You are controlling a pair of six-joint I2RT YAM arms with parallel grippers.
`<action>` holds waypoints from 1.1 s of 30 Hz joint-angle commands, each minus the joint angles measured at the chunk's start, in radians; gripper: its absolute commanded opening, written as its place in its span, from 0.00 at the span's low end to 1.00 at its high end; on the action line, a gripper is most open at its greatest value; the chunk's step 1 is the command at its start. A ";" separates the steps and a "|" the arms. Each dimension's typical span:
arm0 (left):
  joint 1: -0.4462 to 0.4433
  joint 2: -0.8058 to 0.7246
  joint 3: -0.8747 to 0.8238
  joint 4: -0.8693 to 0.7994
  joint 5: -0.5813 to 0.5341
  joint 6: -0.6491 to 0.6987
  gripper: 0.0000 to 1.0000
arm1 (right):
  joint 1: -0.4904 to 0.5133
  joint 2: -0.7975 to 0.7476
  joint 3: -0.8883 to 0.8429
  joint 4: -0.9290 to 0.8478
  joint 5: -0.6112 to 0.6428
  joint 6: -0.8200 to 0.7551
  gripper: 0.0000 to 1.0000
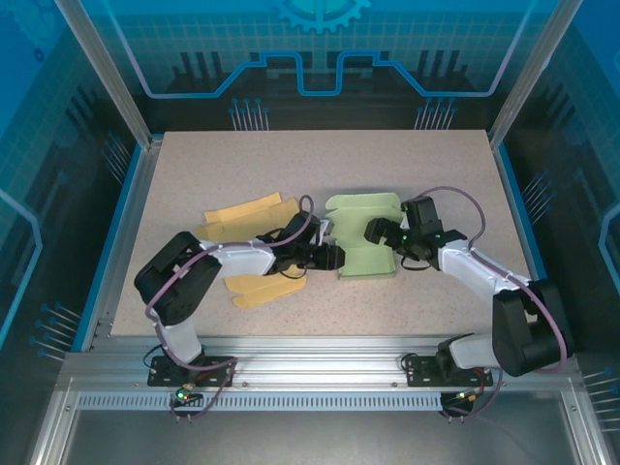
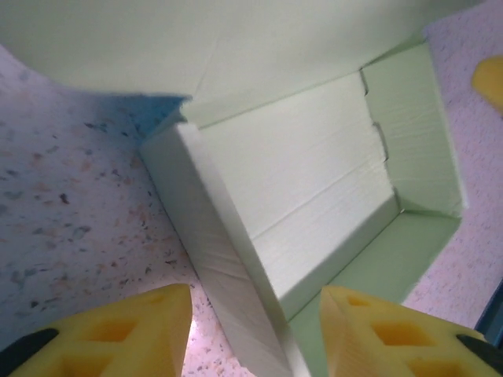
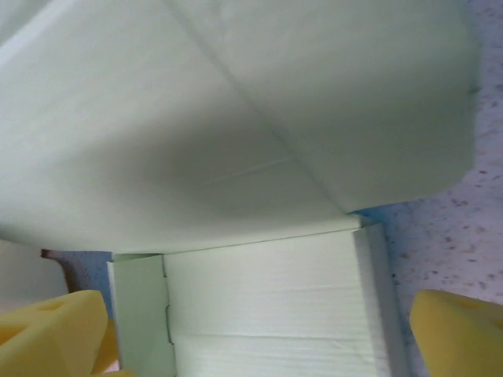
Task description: Fold the paper box
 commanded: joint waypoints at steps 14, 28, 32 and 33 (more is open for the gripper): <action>0.022 -0.162 0.137 -0.223 -0.445 0.333 0.50 | -0.055 -0.211 0.093 -0.288 0.128 -0.308 1.00; 0.083 -0.062 0.236 -0.205 -0.297 0.457 0.49 | -0.145 -0.060 0.237 -0.242 -0.069 -0.530 0.89; 0.087 -0.036 0.239 -0.181 -0.289 0.463 0.49 | -0.149 -0.003 0.253 -0.209 -0.101 -0.551 0.85; 0.089 -0.029 0.239 -0.177 -0.288 0.461 0.49 | -0.152 0.005 0.252 -0.199 -0.103 -0.553 0.86</action>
